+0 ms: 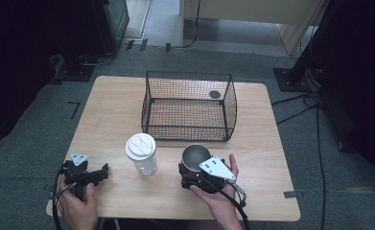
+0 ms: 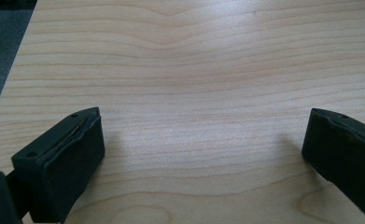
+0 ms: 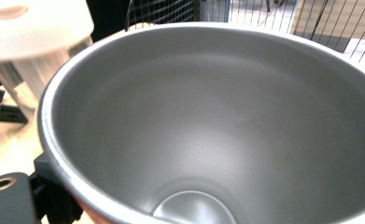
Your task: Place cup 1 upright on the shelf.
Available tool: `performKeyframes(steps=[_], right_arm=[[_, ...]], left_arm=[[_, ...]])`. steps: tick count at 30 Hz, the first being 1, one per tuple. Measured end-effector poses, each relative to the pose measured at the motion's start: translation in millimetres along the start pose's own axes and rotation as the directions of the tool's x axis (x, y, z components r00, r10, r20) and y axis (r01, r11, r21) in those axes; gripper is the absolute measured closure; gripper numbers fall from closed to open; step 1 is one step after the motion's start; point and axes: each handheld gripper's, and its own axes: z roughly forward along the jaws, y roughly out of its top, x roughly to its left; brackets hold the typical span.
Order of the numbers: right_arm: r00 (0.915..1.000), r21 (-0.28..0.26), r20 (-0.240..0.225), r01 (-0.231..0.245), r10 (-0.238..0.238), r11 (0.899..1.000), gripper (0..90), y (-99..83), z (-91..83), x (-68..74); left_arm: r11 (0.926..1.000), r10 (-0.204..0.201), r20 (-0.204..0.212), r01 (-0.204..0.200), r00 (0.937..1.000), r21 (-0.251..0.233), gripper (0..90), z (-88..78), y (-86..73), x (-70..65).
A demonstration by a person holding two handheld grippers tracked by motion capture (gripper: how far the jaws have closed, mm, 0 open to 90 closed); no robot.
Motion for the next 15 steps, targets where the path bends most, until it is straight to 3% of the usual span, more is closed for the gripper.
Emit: performKeyframes(steps=[15], right_arm=[[0.9986,-0.095,0.048,0.028,-0.024,0.995,7.7,52.0,2.5,-9.6]], left_arm=[[1.0,-0.002,0.001,0.002,1.0,-0.002,0.0,0.1,0.0,-0.2]])
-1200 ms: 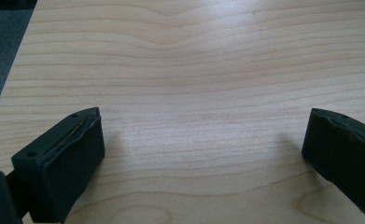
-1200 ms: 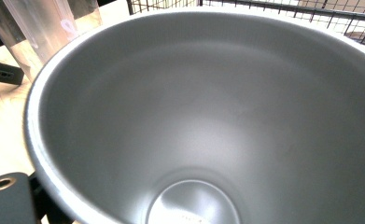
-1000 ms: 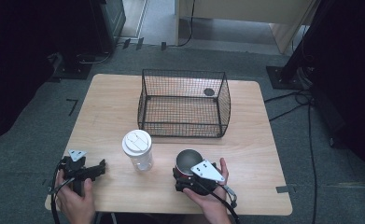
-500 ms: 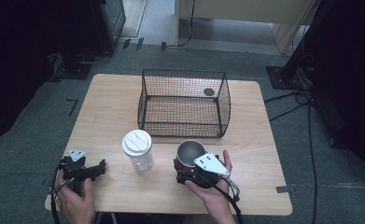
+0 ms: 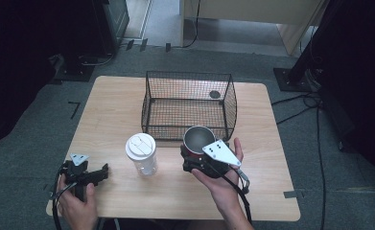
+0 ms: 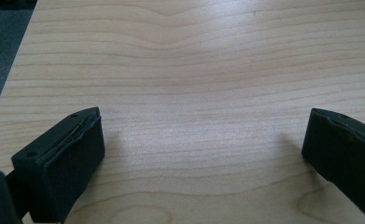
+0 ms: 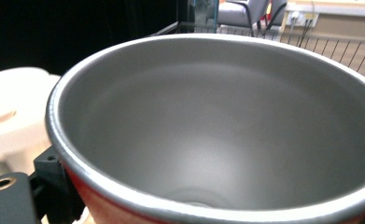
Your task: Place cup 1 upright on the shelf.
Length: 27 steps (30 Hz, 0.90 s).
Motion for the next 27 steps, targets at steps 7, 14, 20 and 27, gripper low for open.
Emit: performKeyframes(steps=[7,14,20,27], right_arm=[[0.9999,-0.024,0.01,-0.001,0.002,1.0,7.7,25.3,14.9,-3.6],[0.9989,-0.048,0.035,-0.03,0.032,0.998,7.7,47.7,36.2,-12.0],[0.9964,-0.064,0.07,-0.042,0.047,0.997,7.6,63.1,55.6,-24.4],[0.9925,-0.087,0.111,-0.041,0.05,0.995,7.6,73.7,73.3,-36.1]], left_arm=[[1.0,0.001,0.0,-0.001,1.0,0.003,0.0,-0.2,0.1,0.1],[1.0,0.002,0.001,-0.002,1.0,0.005,0.0,-0.3,0.1,0.1],[1.0,0.002,0.001,-0.002,1.0,0.005,0.0,-0.3,0.1,0.1],[1.0,0.0,0.001,0.0,1.0,0.005,0.0,-0.3,0.1,0.0]])
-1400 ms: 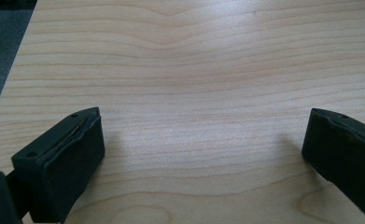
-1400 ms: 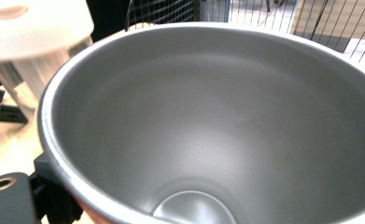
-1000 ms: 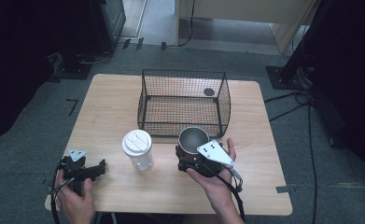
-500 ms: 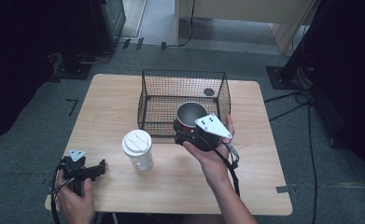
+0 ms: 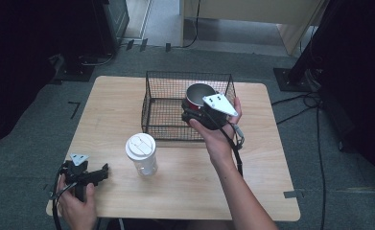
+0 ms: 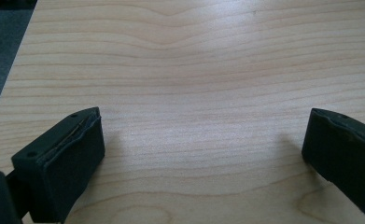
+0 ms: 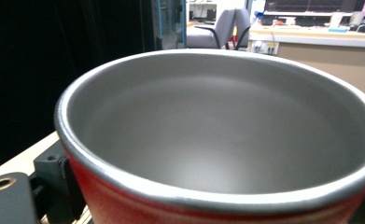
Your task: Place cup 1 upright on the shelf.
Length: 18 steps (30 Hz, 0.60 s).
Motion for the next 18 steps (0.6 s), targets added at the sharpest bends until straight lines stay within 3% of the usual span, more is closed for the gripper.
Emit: performKeyframes(steps=[11,18], right_arm=[[0.9994,-0.066,0.029,0.018,-0.017,0.998,7.6,9.7,26.6,-2.5],[0.9996,-0.078,0.025,-0.008,0.01,0.997,7.6,3.8,43.2,-5.3]], left_arm=[[1.0,0.002,0.0,-0.002,1.0,-0.001,0.0,0.1,0.0,0.1],[1.0,0.002,0.0,-0.002,1.0,-0.001,0.0,0.1,0.0,0.2]])
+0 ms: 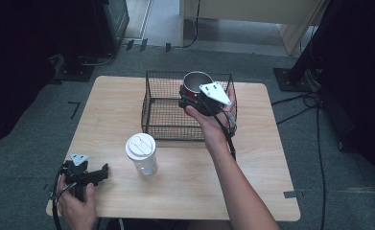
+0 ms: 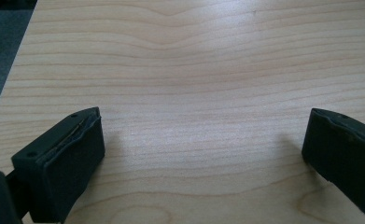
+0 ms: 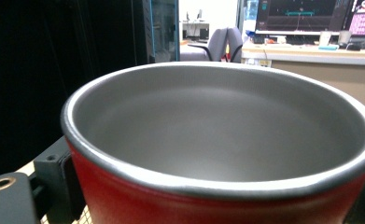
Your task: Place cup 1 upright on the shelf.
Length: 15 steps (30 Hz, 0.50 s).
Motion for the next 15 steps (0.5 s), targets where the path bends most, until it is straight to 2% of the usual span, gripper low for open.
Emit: performKeyframes(steps=[6,15], right_arm=[[0.9999,0.024,-0.009,-0.013,0.013,1.0,7.6,-9.2,15.7,-4.9],[0.9991,0.053,0.032,-0.029,0.027,0.998,7.6,-20.3,40.7,-18.0]], left_arm=[[1.0,0.0,-0.001,0.0,1.0,0.0,0.0,0.0,0.0,0.0],[1.0,-0.003,-0.001,0.003,1.0,-0.003,0.0,0.2,-0.1,-0.2]])
